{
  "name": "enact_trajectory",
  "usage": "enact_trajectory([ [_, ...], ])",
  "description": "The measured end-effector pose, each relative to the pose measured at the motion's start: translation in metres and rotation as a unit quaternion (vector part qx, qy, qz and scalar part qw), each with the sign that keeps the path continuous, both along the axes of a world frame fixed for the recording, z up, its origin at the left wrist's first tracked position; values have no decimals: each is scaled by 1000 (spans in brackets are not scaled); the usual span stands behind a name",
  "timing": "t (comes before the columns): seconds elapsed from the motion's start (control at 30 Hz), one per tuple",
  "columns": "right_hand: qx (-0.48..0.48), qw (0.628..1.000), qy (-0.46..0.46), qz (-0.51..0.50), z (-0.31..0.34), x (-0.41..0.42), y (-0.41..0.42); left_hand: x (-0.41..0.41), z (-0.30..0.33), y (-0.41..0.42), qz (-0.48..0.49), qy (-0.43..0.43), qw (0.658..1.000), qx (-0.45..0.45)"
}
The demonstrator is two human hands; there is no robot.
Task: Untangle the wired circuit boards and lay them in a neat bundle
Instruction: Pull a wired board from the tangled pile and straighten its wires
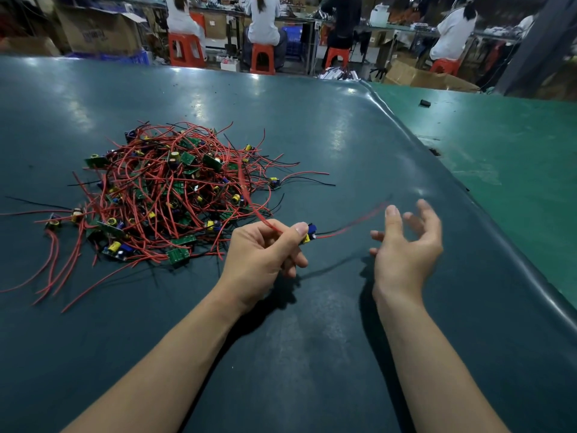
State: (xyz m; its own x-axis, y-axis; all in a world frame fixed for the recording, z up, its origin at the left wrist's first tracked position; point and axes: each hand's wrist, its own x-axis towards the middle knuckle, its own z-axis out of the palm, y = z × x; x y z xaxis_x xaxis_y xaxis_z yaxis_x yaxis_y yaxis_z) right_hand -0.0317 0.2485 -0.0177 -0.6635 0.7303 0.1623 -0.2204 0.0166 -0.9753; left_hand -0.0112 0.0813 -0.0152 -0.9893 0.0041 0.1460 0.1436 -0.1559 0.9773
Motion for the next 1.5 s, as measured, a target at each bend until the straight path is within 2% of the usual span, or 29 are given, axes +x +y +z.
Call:
enact_trajectory([
  [0.07,215,974,70,0,3,8,-6,-1,-7,2,83,29,994,-61],
  [0.13,359,912,141,138,-2,17,-20,-1,-12,4,146,53,983,-93],
  [0.2,423,855,145,263,-6,22,-34,-3,-14,3,173,81,974,-125],
  [0.23,433,842,149,287,-7,21,-37,-3,-15,2,173,98,969,-144],
  [0.3,431,844,168,271,-8,18,-35,-2,-12,1,129,136,969,-163],
  [0.37,399,869,176,233,-8,16,-31,2,-11,4,69,184,961,-194],
  [0.4,348,895,167,223,-8,17,-32,3,-11,5,51,199,958,-199],
  [0.47,159,951,140,223,-4,18,-39,3,-9,6,53,182,969,-161],
  [0.5,61,965,136,218,-1,18,-41,3,-9,6,60,159,976,-133],
  [0.6,-131,957,113,231,12,18,-37,3,-11,7,27,122,984,-127],
  [0.67,-195,939,81,272,14,19,-36,4,-12,10,-17,107,983,-151],
  [0.73,-210,925,46,315,13,22,-41,3,-10,9,-25,92,984,-148],
  [0.83,-202,910,14,362,12,25,-51,2,-8,9,14,113,989,-97],
  [0.97,-210,891,-2,402,14,25,-51,3,-5,13,90,128,985,-76],
  [1.03,-203,894,-4,400,14,24,-49,3,-5,13,103,124,985,-58],
  [1.3,-239,941,-5,242,13,12,-37,-9,-12,8,107,58,993,-7],
  [1.5,-272,948,25,162,12,3,-15,-11,-15,6,97,27,995,5],
])
